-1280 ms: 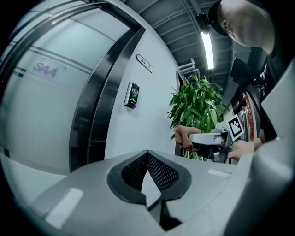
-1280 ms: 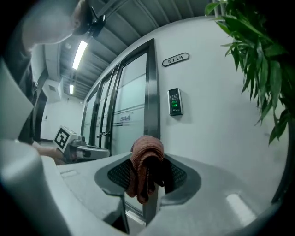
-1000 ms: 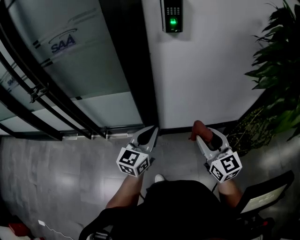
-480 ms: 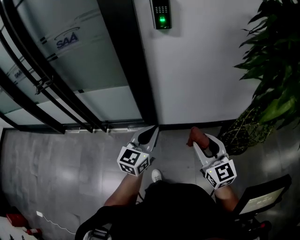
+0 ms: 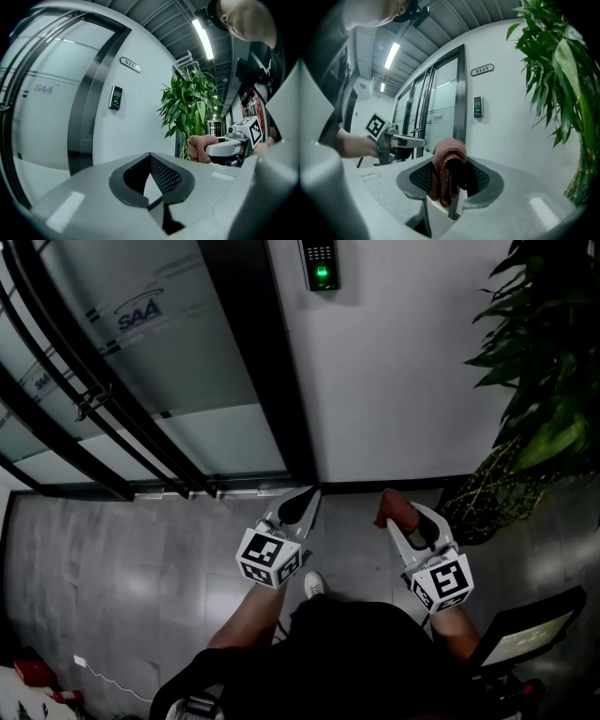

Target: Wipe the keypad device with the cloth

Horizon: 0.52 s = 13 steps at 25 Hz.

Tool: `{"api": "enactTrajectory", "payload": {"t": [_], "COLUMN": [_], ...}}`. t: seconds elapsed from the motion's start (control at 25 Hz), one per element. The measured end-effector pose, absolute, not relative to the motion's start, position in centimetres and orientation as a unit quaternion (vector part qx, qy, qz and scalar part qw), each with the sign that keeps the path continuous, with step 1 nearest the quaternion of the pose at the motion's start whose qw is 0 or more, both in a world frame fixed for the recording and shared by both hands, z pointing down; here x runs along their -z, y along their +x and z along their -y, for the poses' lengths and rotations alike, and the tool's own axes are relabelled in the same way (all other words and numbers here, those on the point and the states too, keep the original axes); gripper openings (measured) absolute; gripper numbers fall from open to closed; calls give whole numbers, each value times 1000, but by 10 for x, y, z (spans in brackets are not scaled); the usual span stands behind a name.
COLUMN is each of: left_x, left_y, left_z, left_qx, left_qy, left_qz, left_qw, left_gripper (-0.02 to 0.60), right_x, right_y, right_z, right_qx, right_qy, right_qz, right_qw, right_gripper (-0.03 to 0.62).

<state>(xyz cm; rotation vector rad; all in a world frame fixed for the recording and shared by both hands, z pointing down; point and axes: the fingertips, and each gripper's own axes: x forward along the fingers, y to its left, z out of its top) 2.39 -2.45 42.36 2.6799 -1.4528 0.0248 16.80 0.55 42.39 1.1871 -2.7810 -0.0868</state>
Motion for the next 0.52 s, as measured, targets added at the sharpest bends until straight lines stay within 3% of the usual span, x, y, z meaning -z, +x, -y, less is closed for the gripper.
{"api": "enactTrajectory", "payload": {"t": [0.52], "left_x": [-414], "left_y": [21], "left_z": [26], "left_qx": [-4], "left_qy": [879], "left_qz": [475], "left_qw": [37], "left_gripper": [17], "right_x": [-422], "right_y": [161], "right_z": [-4], "right_qx": [37], "right_qy": [389], "right_qz": [919], "right_qw": [63], "right_gripper": [144]}}
